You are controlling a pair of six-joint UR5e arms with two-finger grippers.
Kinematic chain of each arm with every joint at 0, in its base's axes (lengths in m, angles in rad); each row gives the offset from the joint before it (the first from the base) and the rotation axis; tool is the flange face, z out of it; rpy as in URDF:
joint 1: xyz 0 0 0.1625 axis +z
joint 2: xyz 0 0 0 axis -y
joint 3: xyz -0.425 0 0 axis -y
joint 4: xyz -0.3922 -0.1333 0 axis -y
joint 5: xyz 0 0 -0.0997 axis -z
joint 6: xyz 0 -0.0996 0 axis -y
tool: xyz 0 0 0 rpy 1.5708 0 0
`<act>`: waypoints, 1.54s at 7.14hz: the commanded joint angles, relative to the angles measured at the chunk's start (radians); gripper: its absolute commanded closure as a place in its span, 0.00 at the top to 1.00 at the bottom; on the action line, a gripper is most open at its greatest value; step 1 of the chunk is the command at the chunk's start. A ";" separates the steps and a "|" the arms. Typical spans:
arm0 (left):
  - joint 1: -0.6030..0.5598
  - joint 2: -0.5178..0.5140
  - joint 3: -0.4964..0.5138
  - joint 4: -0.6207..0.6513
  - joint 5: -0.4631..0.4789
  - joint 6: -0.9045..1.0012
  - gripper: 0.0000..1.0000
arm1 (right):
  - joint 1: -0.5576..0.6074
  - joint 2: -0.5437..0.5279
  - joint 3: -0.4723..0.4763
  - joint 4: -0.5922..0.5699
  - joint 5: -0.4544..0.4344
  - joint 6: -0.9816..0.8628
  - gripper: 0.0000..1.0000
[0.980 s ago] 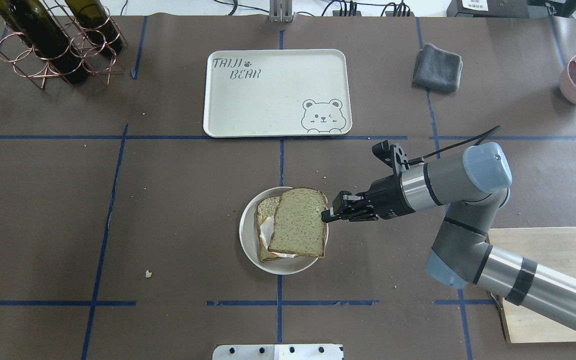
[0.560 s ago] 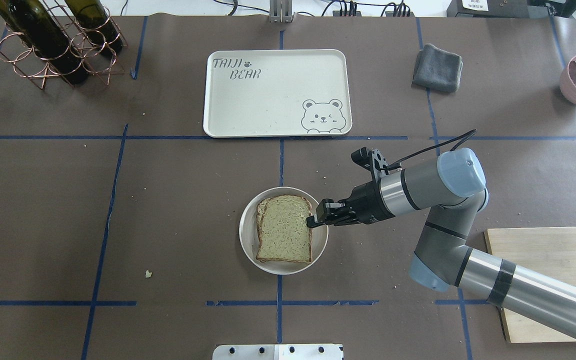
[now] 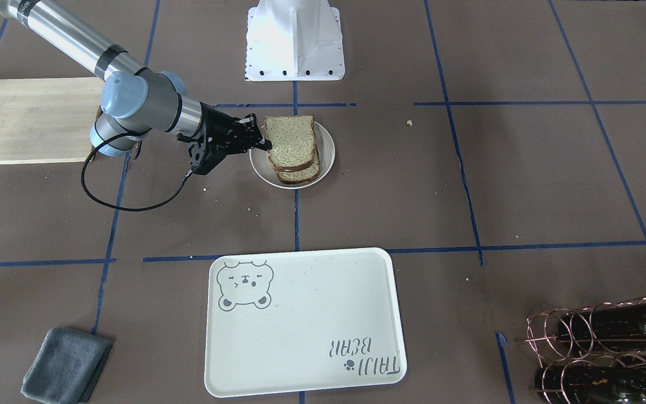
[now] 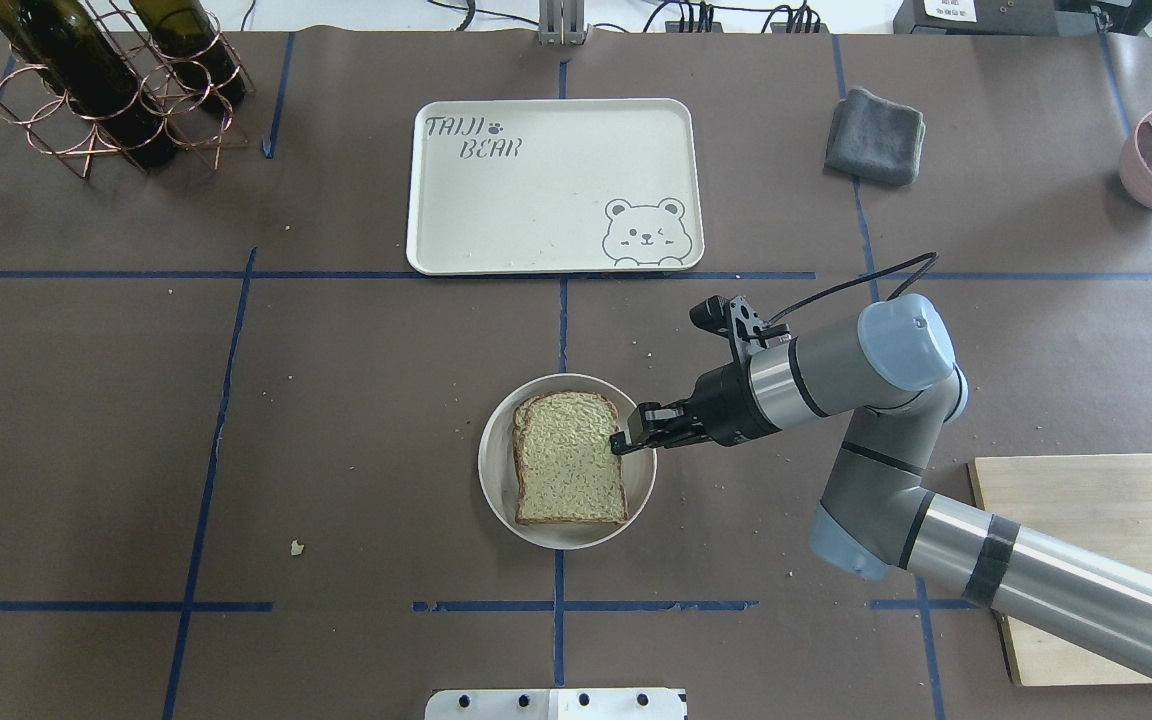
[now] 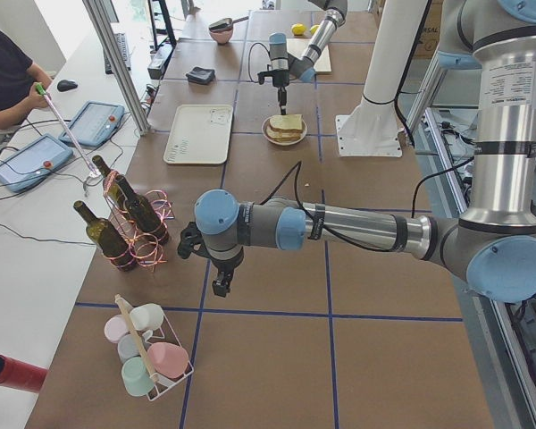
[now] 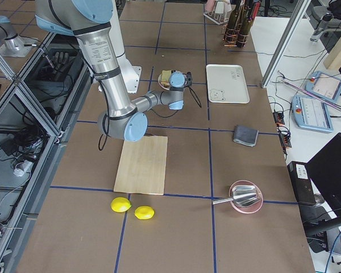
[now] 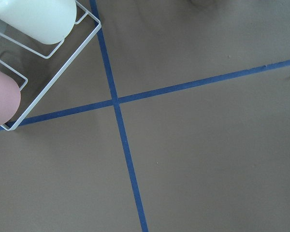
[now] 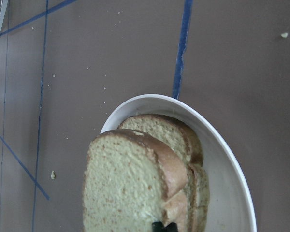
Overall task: Make sandwich and place on tray
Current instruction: 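Lower the slice onto the egg and open the right gripper, then reach the left gripper to the plate rim while the right arm withdraws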
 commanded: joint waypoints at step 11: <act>0.726 -0.082 -0.212 -0.675 0.119 -1.436 0.90 | 0.409 -0.271 0.311 -0.325 0.237 0.020 1.00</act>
